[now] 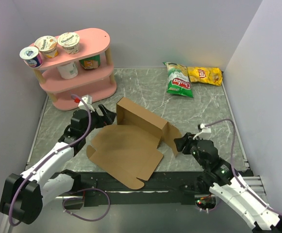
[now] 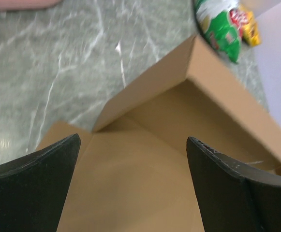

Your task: Fold the paper box

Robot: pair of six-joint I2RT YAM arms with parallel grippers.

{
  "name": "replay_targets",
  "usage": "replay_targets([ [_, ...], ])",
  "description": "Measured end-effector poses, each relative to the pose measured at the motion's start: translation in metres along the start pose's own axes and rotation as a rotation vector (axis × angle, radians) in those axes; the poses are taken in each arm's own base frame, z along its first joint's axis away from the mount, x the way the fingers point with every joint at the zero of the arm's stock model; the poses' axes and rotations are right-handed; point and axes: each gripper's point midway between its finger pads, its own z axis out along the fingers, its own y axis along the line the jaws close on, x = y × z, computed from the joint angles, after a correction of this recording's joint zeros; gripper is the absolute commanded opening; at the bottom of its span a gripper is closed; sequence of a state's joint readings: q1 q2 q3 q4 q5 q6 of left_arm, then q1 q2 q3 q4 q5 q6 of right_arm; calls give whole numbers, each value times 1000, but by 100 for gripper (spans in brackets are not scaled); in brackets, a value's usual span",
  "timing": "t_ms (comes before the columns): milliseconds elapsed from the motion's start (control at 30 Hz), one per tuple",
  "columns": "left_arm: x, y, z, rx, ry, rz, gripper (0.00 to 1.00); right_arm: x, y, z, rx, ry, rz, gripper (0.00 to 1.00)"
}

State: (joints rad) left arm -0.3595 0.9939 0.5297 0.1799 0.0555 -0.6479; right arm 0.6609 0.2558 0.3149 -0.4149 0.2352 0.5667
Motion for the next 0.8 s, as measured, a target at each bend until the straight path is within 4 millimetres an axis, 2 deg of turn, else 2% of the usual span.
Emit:
replay_targets([
  [33, 6, 4, -1, -11, 18, -2, 98, 2, -2, 2, 11, 9, -7, 37],
  [100, 14, 8, -4, -23, 40, -3, 98, 4, -3, 5, 25, 19, -25, 30],
  [233, 15, 5, -9, -10, 37, 0, 99, 3, -6, 14, 57, 16, -79, 15],
  [400, 24, -7, -12, 30, 56, 14, 99, -5, -12, 28, 119, 5, -178, 13],
  [567, 66, -32, -19, 108, 146, 60, 96, -27, -9, 43, 166, -28, -292, 12],
  [800, 134, -59, -31, 209, 284, 87, 95, -66, 4, 76, 199, -66, -423, 11],
])
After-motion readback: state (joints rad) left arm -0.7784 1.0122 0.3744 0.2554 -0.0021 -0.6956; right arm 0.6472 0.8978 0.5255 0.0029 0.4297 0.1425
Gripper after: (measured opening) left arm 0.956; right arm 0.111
